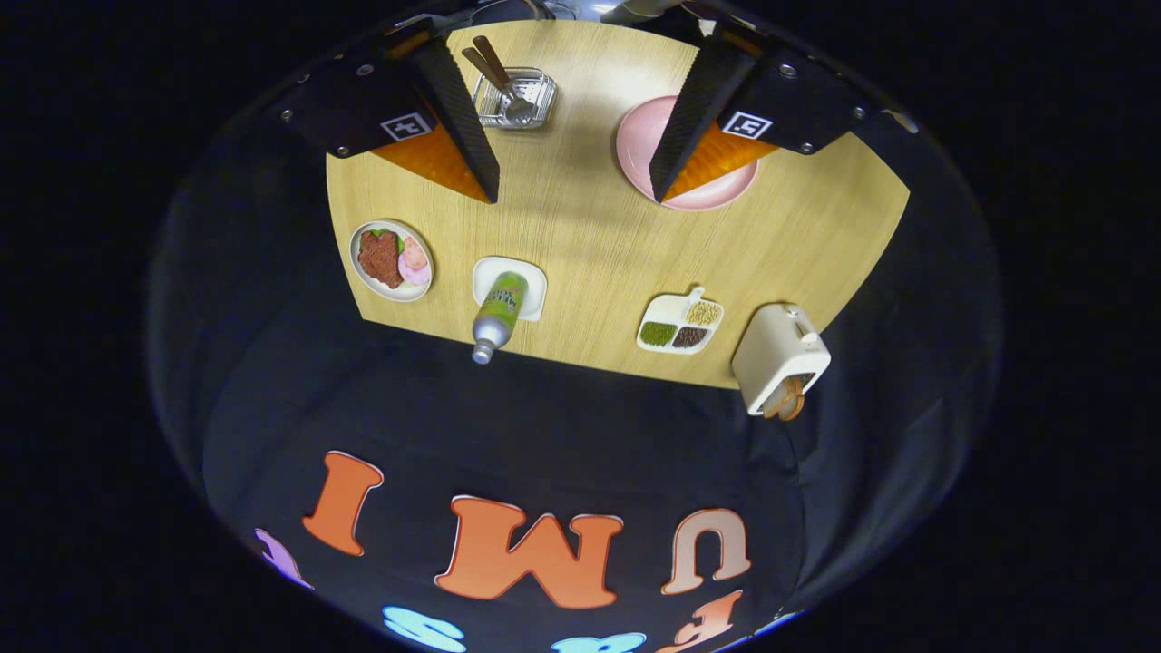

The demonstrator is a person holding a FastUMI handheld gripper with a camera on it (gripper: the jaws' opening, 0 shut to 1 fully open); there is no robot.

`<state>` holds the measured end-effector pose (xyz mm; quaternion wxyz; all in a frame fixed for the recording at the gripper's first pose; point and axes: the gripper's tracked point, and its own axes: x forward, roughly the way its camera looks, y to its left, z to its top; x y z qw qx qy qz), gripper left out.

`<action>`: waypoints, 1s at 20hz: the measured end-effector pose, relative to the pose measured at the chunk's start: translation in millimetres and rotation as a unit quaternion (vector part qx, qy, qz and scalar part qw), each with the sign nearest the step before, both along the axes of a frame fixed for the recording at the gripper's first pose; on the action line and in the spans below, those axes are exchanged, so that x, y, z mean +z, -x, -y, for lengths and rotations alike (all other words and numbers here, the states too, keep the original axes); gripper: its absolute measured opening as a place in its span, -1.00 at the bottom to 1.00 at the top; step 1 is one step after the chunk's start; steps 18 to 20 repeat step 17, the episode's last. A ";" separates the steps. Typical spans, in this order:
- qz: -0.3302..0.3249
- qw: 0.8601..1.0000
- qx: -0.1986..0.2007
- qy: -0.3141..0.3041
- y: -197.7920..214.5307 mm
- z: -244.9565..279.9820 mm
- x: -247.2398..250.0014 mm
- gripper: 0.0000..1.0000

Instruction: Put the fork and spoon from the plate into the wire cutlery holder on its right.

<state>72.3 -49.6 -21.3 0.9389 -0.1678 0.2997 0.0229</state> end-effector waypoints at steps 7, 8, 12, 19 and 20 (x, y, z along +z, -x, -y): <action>0.163 0.986 -0.019 -0.033 -0.7 -8.4 53.5 0.99; 0.177 0.983 -0.020 -0.035 2.1 -10.4 53.1 0.99; 0.214 0.975 -0.021 -0.057 5.5 -15.8 48.5 0.99; 0.255 0.964 -0.040 -0.061 14.5 -12.5 49.6 0.99; 0.255 0.964 -0.040 -0.061 14.5 -12.5 49.6 0.99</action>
